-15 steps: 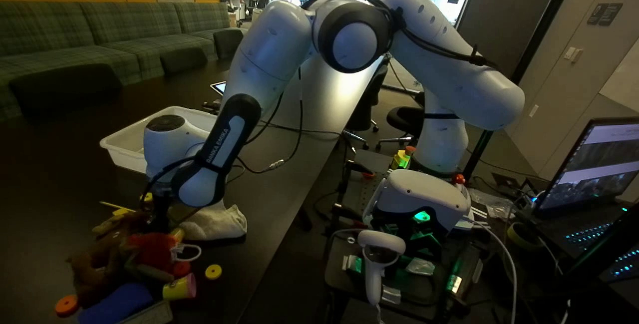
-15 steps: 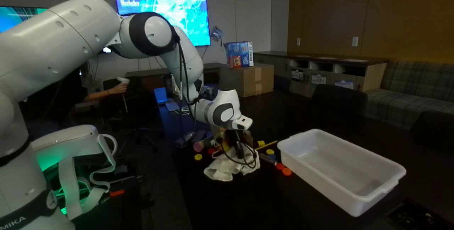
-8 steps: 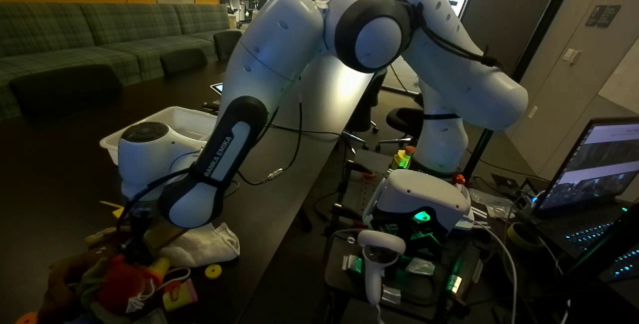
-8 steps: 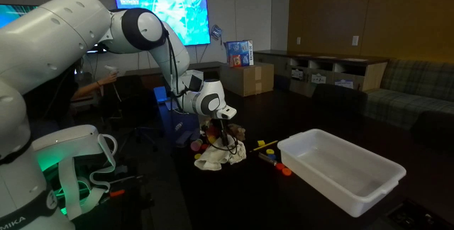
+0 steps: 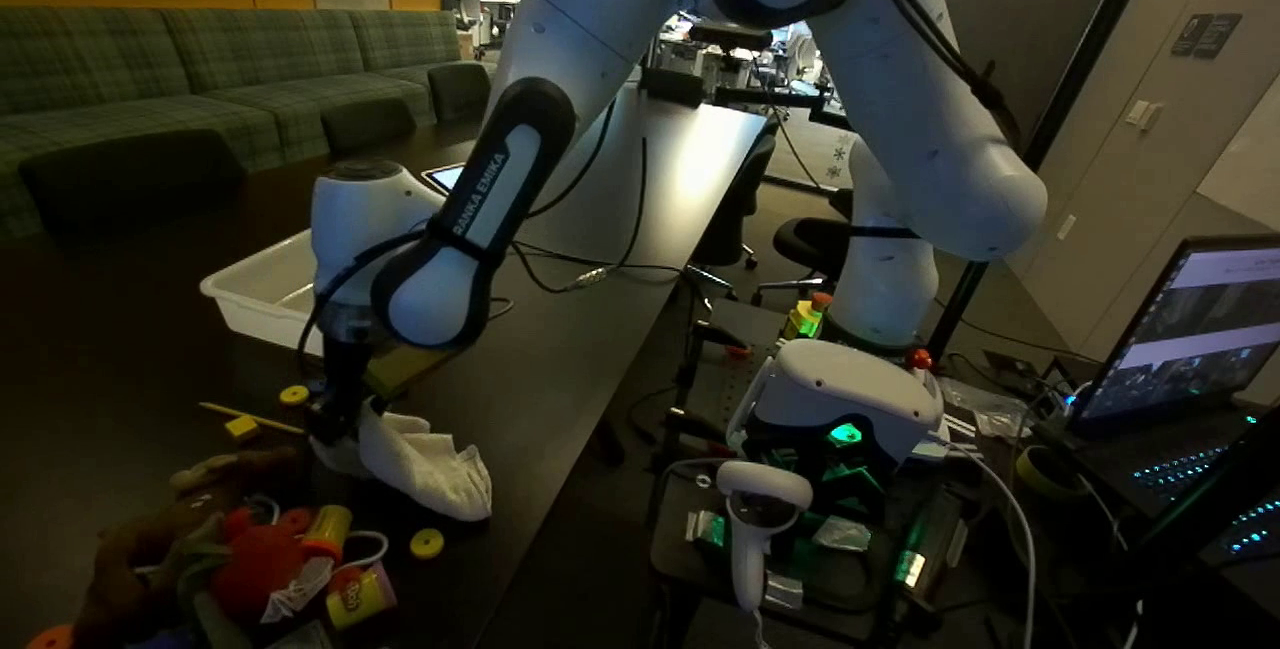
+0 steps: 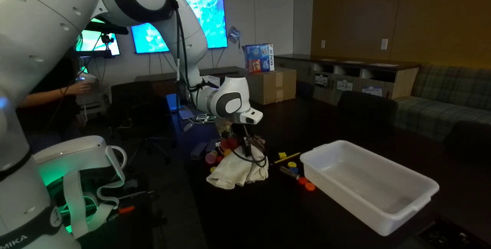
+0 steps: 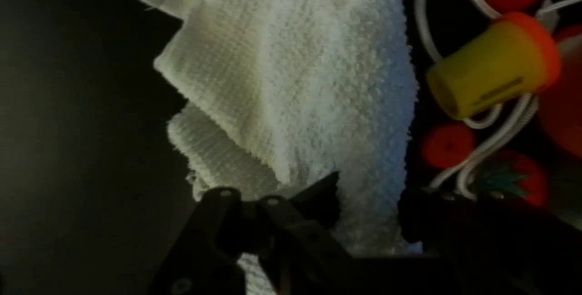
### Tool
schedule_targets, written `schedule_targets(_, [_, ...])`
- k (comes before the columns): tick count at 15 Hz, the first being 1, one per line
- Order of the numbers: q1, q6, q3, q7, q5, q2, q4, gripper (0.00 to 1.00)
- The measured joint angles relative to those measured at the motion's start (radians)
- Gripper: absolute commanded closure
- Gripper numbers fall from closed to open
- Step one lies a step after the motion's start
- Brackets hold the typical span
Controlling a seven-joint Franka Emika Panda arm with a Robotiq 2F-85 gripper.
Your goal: Use the cloth to push the objects on the table to the left
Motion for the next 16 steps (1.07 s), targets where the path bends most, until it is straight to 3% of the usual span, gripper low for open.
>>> schedule_targets(4, [-0.107, -0.007, -0.038, -0.072, 0.0, -0.093, -0.184, 0.93])
schedule_targets(8, [-0.155, 0.0, -0.201, -0.083, -0.047, -0.116, -0.28, 0.93])
schedule_targets(12, [-0.16, 0.023, -0.393, -0.077, -0.144, -0.071, -0.252, 0.93])
schedule_targets(16, [-0.139, 0.052, -0.482, -0.04, -0.175, 0.037, -0.139, 0.93])
